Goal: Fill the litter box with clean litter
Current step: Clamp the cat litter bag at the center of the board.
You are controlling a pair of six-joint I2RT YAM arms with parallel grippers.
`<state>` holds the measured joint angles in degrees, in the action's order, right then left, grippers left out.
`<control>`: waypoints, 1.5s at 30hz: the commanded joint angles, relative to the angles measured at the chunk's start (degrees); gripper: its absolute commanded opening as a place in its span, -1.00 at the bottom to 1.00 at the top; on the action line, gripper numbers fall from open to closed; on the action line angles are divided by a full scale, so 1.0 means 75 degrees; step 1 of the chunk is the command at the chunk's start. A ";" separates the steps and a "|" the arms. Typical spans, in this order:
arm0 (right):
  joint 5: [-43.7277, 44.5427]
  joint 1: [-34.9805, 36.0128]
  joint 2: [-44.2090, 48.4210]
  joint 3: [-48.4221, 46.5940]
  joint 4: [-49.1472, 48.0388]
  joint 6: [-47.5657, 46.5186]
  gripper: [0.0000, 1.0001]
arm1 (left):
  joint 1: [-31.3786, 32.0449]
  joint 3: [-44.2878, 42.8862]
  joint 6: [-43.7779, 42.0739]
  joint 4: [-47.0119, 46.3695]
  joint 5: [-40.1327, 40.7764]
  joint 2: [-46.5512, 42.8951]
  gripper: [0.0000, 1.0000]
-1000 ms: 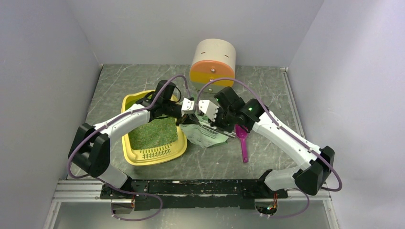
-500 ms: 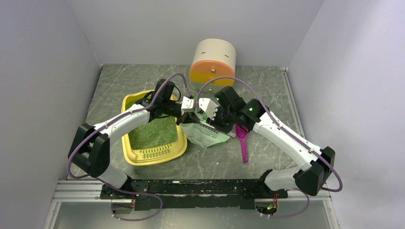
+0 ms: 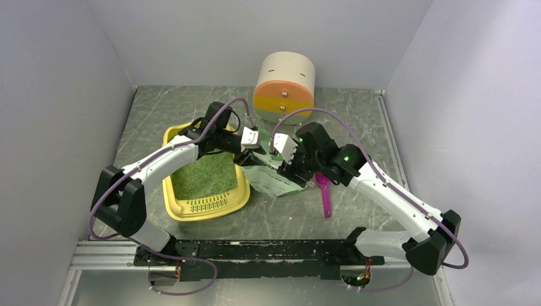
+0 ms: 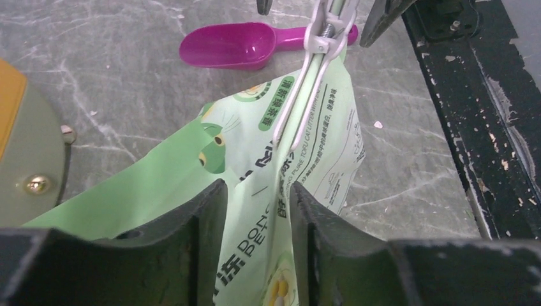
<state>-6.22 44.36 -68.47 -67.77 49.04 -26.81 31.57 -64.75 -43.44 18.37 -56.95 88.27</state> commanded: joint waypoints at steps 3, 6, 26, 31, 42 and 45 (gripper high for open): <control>0.0255 0.0004 0.0325 0.0328 -0.0581 0.0113 0.28 | -0.0225 -0.0554 -0.0901 0.0943 0.0282 0.0043 0.04; 0.0292 -0.0008 0.0379 0.0364 -0.0657 0.0136 0.29 | -0.0225 -0.0785 -0.1145 0.1335 0.0584 0.0249 0.03; 0.0410 -0.0018 0.0630 0.0729 -0.1131 0.0267 0.33 | -0.0214 -0.1069 -0.1438 0.1759 0.0360 0.0735 -0.90; 0.0665 -0.0020 0.0735 0.0853 -0.1455 0.0256 0.22 | -0.0214 -0.1137 -0.1445 0.1809 0.0051 0.0711 -0.90; 0.0560 -0.0014 0.0753 0.0929 -0.1581 0.0217 -0.31 | -0.0254 -0.1210 -0.1353 0.1749 -0.0197 0.0547 -0.90; 0.0503 -0.0009 0.0839 0.0981 -0.1622 0.0207 -0.62 | -0.0298 -0.1205 -0.1277 0.1651 -0.0253 0.0547 -0.90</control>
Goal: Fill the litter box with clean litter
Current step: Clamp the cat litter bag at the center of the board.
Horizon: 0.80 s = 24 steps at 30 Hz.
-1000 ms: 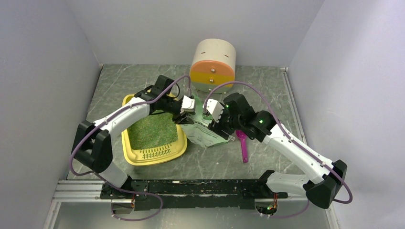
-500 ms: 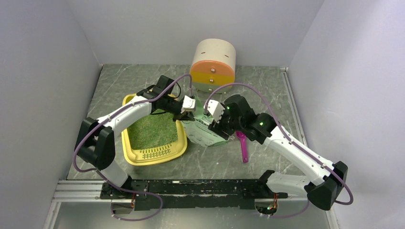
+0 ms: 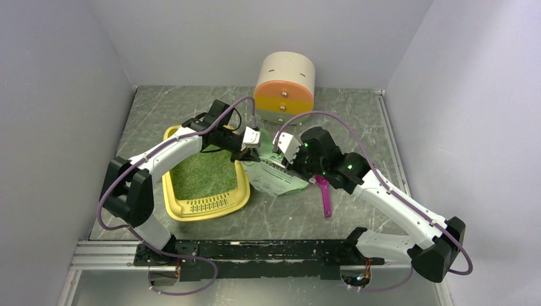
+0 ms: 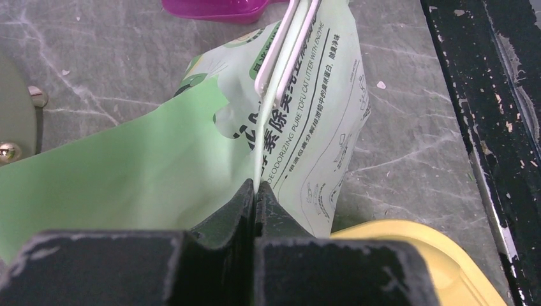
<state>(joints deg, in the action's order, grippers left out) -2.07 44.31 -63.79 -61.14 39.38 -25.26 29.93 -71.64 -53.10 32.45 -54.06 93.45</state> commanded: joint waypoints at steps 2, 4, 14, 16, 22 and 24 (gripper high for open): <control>-0.0059 -0.0008 0.0243 0.0129 -0.0357 -0.0032 -0.66 | -0.0097 -0.0264 0.0081 -0.0326 -0.0732 -0.0152 -0.91; -0.0179 -0.0003 0.0276 0.0190 -0.0544 -0.0084 -0.68 | -0.0100 -0.0250 0.0149 -0.0423 -0.0848 -0.0157 -0.90; -0.0833 -0.0067 -0.0215 0.0246 -0.1523 -0.0408 -0.82 | -0.0177 -0.0158 0.0176 -0.0506 -0.1036 -0.0248 -0.91; -0.1035 -0.0171 -0.0330 0.0221 -0.1627 -0.0381 -0.87 | -0.0182 -0.0152 0.0187 -0.0523 -0.1050 -0.0249 -0.91; -0.1186 -0.0221 -0.0270 0.0584 -0.1709 -0.0177 -0.82 | -0.0229 -0.0107 0.0251 -0.0617 -0.1054 -0.0289 -0.90; -0.1006 -0.0240 -0.0117 0.0778 -0.1697 -0.0162 -0.62 | -0.0241 -0.0093 0.0298 -0.0676 -0.1026 -0.0307 -0.90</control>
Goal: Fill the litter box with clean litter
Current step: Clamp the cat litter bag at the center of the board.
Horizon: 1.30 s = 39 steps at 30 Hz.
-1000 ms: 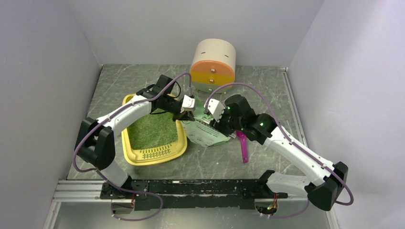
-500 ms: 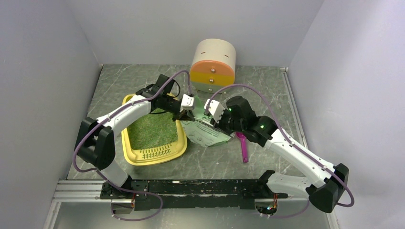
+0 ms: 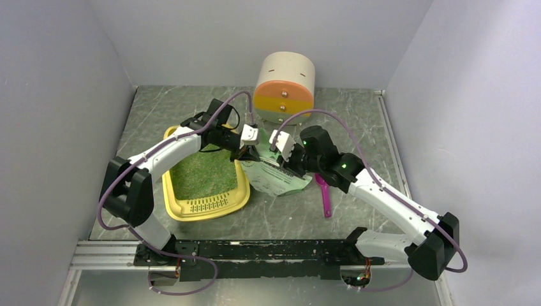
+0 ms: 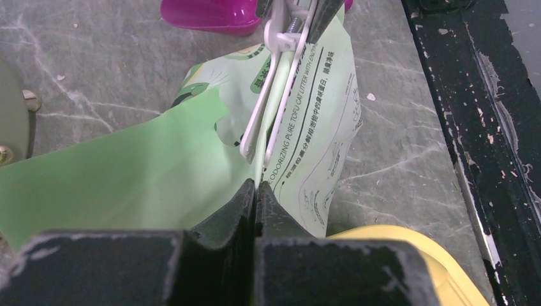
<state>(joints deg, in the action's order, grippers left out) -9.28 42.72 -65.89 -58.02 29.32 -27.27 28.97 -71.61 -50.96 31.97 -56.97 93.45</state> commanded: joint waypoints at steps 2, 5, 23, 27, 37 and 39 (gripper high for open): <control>0.0070 -0.0063 0.0256 0.0373 -0.0229 0.0072 -0.54 | -0.0124 -0.0095 0.0032 -0.0649 -0.0670 -0.0306 -0.90; 0.0348 -0.0117 0.0196 0.0231 0.0138 0.0050 -0.27 | -0.0125 -0.0074 0.0038 -0.0667 -0.0694 -0.0285 -0.91; -0.0113 -0.0118 -0.0062 0.0178 -0.0236 0.0310 -0.42 | -0.0064 -0.0225 -0.0877 0.0092 -0.0413 0.0060 0.20; -0.0176 -0.0119 0.0051 0.0205 -0.0273 0.0287 -0.45 | 0.0157 -0.0707 -0.1217 0.0753 0.0035 0.0584 0.12; -0.0235 -0.0120 0.0427 0.0388 -0.0464 0.0466 -0.45 | 0.0343 -0.0304 -0.0913 0.0417 0.0710 0.0491 -0.55; -0.0278 -0.0118 0.0478 0.0464 -0.0534 0.0499 -0.39 | 0.0344 -0.0337 -0.0891 0.0457 0.0577 0.0504 -0.88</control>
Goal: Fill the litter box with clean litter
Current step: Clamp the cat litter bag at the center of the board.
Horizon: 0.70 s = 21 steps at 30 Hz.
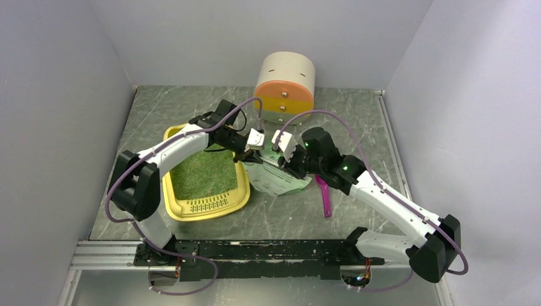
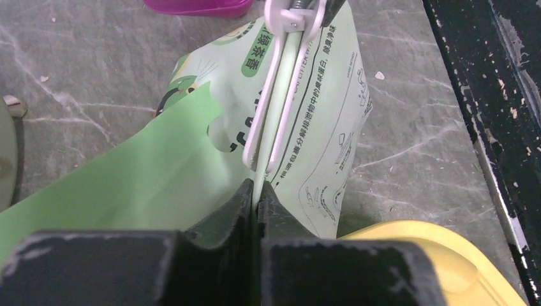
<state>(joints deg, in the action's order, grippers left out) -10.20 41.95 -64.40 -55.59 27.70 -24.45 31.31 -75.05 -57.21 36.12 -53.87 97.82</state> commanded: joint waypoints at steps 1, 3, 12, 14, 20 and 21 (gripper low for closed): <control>-0.0161 -0.0016 0.0306 0.0172 -0.0364 0.0144 -0.29 | 0.0032 0.0088 -0.0084 -0.0042 0.0076 -0.0057 -0.90; -0.0132 -0.0025 0.0336 0.0204 -0.0448 0.0174 -0.09 | 0.0032 -0.0007 -0.0189 0.0086 -0.0068 -0.0022 -0.91; 0.0268 -0.0017 0.0048 -0.0136 -0.0361 0.0008 0.00 | -0.0111 -0.0246 -0.0102 0.0067 -0.0776 -0.0281 -0.90; 0.0142 -0.0009 -0.0037 -0.0242 -0.0239 -0.0066 -0.20 | -0.0170 -0.0249 0.0006 -0.0065 -0.0885 -0.0362 -0.91; -0.0088 -0.0020 0.0213 -0.0205 -0.0154 -0.0190 -0.84 | -0.0281 -0.0135 0.0205 -0.0340 -0.1015 -0.0510 -0.91; -0.0143 -0.0022 0.0241 -0.0165 -0.0105 -0.0207 -0.84 | -0.0290 -0.0087 0.0268 -0.0433 -0.1047 -0.0525 -0.91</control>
<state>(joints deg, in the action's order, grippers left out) -9.93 41.98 -64.47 -56.12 27.09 -24.82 30.20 -75.00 -56.16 36.32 -57.01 97.23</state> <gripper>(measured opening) 0.136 0.054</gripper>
